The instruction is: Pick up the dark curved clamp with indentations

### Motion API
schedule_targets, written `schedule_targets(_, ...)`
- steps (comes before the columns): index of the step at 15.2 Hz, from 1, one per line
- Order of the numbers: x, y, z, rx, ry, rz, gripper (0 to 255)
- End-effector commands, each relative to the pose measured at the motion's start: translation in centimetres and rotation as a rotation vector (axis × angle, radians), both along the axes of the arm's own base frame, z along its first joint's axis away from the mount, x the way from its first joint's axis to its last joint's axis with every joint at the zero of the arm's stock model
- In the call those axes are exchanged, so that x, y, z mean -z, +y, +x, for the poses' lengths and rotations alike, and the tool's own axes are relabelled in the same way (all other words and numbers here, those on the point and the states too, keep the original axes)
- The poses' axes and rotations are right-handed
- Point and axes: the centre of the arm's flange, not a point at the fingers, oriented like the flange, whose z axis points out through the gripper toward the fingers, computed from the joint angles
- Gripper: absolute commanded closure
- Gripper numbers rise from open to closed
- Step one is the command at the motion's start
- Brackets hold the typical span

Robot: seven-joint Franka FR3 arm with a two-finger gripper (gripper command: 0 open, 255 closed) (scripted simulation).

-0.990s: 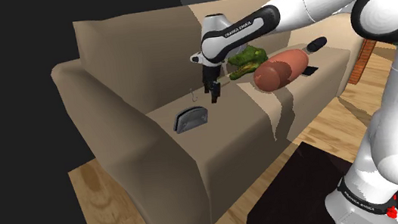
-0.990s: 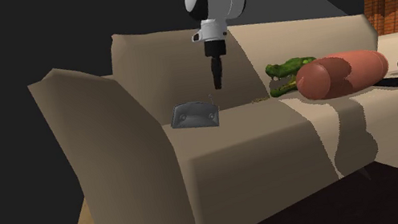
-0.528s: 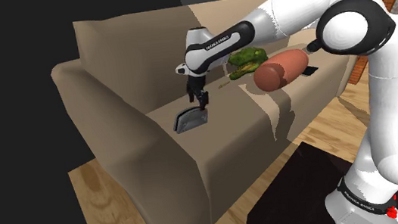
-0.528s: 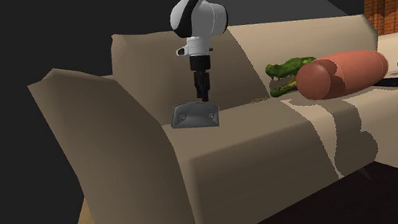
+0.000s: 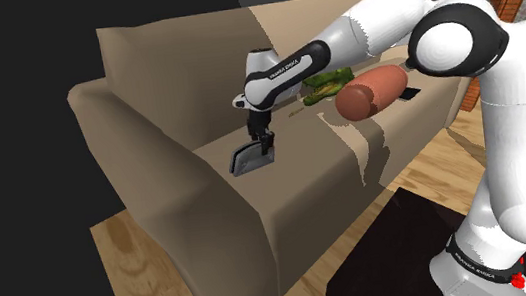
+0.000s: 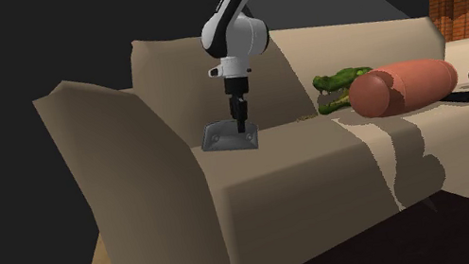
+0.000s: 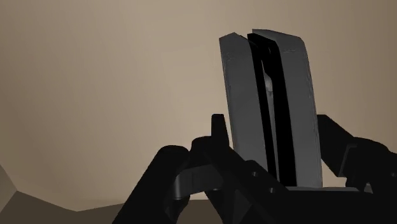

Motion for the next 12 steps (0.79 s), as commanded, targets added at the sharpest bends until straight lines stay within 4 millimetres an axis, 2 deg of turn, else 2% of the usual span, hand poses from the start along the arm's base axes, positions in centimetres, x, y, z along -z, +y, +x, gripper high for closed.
schedule_targets(1, 0.1, 0.0, 0.0, 0.0, 0.0, 0.0, 255)
schedule_targets(9, 0.1, 0.0, 0.0, 0.0, 0.0, 0.0, 255)
schedule_targets(12, -1.5, 0.0, 0.0, 0.0, 0.0, 0.0, 255)
